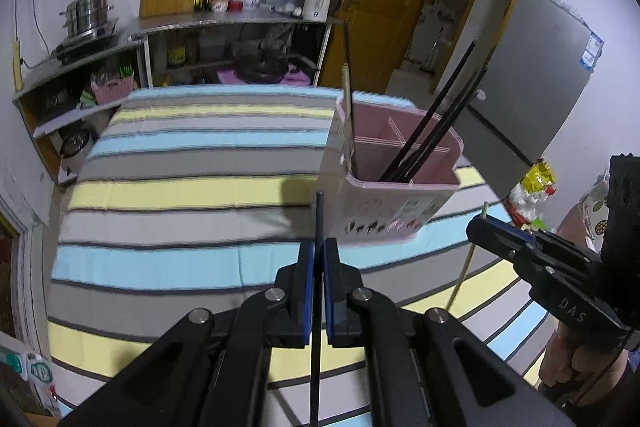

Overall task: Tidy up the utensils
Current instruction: 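Lift both held chopsticks up and carry them over the pink basket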

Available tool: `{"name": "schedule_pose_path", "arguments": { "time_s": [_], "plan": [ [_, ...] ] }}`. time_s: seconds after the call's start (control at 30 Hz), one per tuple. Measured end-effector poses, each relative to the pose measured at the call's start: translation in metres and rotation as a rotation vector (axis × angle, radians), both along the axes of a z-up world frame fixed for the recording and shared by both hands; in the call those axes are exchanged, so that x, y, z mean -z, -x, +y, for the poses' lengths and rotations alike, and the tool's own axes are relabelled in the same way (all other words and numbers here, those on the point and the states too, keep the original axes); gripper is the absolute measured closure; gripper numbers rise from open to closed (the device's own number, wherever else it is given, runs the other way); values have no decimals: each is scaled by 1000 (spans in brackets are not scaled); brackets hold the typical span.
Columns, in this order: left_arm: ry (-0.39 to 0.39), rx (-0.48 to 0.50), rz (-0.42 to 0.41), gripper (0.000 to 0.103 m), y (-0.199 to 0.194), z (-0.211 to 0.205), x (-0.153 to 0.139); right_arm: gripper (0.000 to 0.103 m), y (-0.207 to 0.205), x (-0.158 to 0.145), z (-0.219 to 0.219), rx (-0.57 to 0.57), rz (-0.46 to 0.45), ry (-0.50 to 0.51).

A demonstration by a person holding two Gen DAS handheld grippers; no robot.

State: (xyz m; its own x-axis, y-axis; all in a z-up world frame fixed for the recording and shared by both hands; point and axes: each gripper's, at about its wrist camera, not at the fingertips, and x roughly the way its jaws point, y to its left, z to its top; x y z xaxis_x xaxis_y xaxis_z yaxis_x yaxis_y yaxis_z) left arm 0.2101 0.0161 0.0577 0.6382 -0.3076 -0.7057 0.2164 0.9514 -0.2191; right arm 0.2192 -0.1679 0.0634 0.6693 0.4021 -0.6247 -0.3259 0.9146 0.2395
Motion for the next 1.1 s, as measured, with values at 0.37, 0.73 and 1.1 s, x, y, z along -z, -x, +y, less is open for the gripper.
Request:
{"name": "schedule_pose_path", "arguments": {
  "time_s": [0.37, 0.73, 1.1],
  "plan": [
    [11, 6, -73, 98, 12, -1, -30, 98, 14, -17, -10, 4, -53, -4],
    [-10, 6, -79, 98, 32, 1, -33, 98, 28, -19, -12, -2, -55, 1],
    [-24, 4, -60, 98, 40, 2, -43, 98, 38, -31, -15, 4, -87, 4]
  ]
}}
